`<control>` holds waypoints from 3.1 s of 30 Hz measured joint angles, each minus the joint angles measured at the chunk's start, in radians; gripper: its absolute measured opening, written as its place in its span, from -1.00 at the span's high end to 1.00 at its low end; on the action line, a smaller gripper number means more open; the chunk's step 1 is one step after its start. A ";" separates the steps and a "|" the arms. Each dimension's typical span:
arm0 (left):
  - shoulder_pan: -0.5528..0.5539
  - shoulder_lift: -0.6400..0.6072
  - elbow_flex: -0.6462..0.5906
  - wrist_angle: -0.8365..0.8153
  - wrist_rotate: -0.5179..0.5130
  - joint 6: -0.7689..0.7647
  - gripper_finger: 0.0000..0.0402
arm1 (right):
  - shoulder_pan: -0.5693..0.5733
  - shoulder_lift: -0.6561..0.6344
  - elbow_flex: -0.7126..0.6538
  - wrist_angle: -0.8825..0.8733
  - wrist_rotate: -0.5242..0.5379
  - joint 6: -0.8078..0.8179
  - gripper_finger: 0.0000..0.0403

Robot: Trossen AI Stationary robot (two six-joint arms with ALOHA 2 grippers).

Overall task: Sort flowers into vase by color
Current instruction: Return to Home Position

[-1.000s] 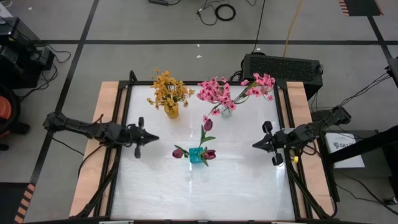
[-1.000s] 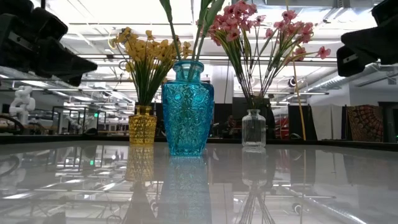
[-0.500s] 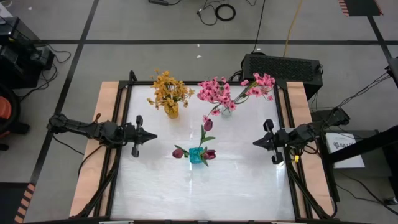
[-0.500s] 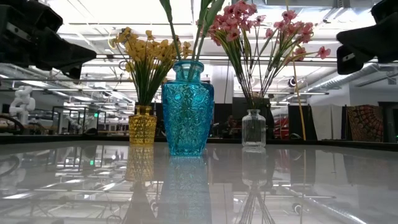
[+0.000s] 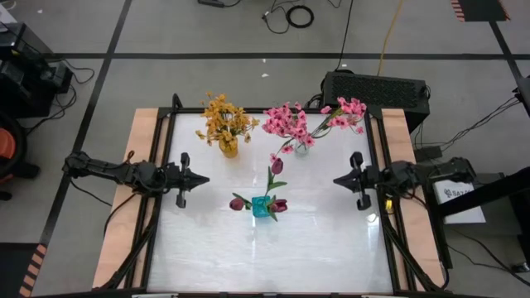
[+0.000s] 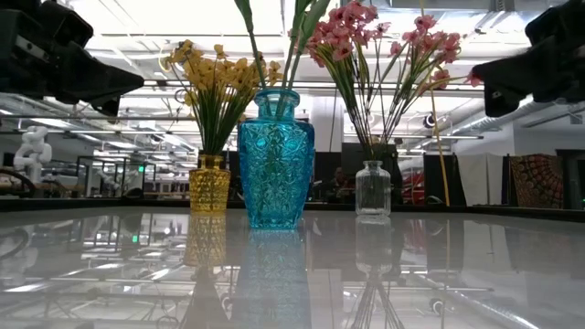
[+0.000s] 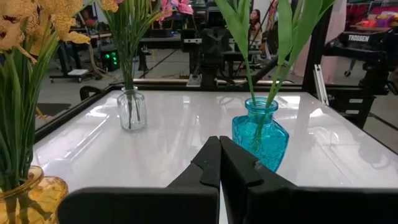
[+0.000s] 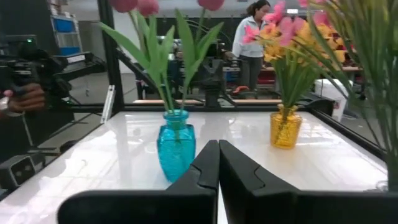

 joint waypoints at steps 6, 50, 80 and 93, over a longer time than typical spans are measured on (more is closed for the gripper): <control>0.000 0.000 0.000 0.000 -0.001 -0.005 0.99 | -0.097 0.000 0.000 -0.008 -0.050 0.000 1.00; 0.188 0.000 0.000 -0.005 0.098 -0.008 1.00 | -0.134 0.002 0.000 -0.016 -0.092 -0.037 1.00; 0.253 -0.064 0.000 -0.014 0.140 0.027 1.00 | -0.134 0.002 0.000 -0.015 -0.093 -0.037 1.00; 0.344 -0.061 0.000 -0.029 0.204 0.018 1.00 | -0.134 0.002 0.000 -0.015 -0.093 -0.037 1.00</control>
